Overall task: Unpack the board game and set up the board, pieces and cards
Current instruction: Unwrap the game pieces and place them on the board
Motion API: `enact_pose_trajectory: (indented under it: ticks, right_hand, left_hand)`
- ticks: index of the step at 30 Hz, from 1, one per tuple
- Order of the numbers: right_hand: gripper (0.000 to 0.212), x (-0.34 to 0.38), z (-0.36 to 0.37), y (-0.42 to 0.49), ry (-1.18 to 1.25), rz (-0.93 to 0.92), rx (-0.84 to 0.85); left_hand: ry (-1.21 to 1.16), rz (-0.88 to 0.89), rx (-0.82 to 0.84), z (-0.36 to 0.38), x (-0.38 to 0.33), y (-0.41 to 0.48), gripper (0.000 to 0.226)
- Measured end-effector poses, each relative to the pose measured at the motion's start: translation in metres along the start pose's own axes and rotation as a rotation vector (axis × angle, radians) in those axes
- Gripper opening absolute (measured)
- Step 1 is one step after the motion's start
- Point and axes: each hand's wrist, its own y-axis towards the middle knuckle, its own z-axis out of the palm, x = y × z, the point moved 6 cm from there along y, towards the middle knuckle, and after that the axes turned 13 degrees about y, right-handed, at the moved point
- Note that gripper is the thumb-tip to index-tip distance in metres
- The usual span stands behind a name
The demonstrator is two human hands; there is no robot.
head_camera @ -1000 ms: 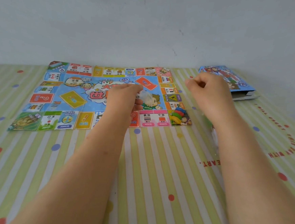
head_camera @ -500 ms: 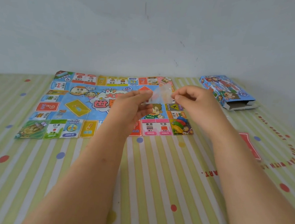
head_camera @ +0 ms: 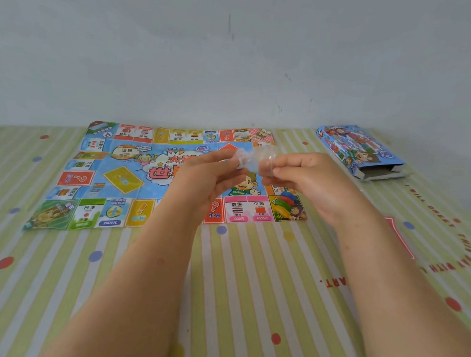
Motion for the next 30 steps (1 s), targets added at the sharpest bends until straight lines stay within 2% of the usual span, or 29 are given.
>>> enact_pose_trajectory:
  ticks: [5, 13, 18, 21, 24, 30]
  right_hand:
    - [0.029, -0.004, 0.009, 0.001, -0.023, 0.037, 0.099]
    - [0.030, -0.002, 0.009, 0.001, -0.006, -0.020, 0.042]
    - [0.010, -0.003, 0.006, -0.002, -0.086, -0.006, -0.065]
    - [0.009, -0.004, 0.003, -0.002, -0.119, -0.013, -0.135]
    - [0.005, -0.002, 0.007, -0.002, -0.106, -0.053, -0.104]
    - [0.021, 0.001, 0.016, -0.003, -0.025, -0.118, 0.007]
  left_hand:
    - [0.004, 0.014, -0.028, -0.003, -0.002, -0.003, 0.011]
    - [0.061, -0.017, 0.032, 0.000, -0.003, -0.006, 0.013]
    - [0.058, -0.030, 0.044, 0.003, -0.002, -0.006, 0.014]
    - [0.059, -0.026, 0.039, 0.003, -0.002, -0.007, 0.013]
    - [0.070, -0.020, 0.037, 0.003, -0.002, -0.006, 0.013]
    - [0.142, 0.042, 0.054, 0.008, -0.002, -0.005, 0.010]
